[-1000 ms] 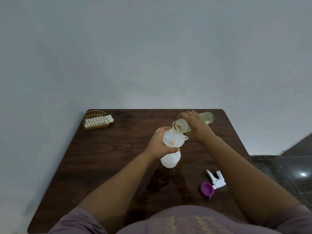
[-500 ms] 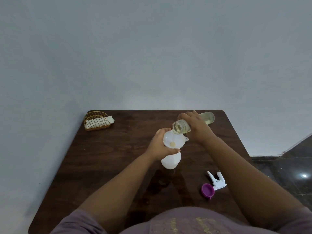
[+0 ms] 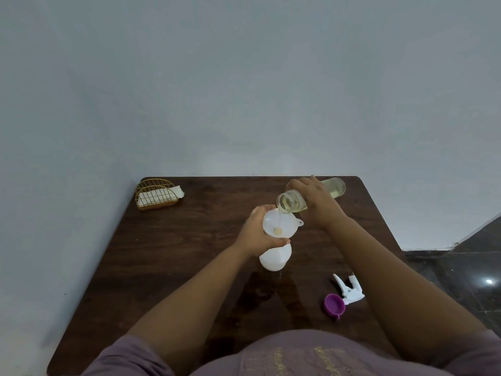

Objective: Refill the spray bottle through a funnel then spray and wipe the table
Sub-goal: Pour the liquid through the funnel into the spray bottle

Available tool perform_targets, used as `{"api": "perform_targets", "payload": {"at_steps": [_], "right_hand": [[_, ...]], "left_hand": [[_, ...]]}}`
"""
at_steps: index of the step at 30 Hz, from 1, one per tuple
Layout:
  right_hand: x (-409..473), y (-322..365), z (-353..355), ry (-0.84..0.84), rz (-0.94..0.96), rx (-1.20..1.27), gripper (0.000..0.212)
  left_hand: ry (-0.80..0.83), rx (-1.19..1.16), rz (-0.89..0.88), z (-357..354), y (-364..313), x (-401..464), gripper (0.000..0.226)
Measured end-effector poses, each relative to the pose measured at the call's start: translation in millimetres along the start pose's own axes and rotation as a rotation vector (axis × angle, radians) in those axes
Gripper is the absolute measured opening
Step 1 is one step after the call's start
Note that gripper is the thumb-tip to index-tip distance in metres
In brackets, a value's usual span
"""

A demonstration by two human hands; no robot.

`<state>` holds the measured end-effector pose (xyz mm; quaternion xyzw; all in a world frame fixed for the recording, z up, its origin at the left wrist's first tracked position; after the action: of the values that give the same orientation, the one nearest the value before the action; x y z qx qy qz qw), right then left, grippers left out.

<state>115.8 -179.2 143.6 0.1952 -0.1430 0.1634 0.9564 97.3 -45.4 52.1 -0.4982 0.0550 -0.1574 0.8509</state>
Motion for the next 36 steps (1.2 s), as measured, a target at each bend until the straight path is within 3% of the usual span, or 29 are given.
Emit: {"api": "perform_targets", "payload": {"at_steps": [36], "right_hand": [[2.2, -7.0, -3.2, 0.001, -0.018, -0.044, 0.043]], "left_hand": [[0.006, 0.002, -0.015, 0.6, -1.9, 2.8, 0.081]]}}
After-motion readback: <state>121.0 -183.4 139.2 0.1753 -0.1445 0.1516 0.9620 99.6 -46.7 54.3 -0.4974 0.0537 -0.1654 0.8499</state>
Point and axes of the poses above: each hand's wrist, its own x-axis towards the middle knuckle, its own z-axis out of the back of the hand, y = z × x, the point moved 9 cm from there along x, towards the middle knuckle, and after that the axes turned 6 degrees about -z, right-handed, at the moved point
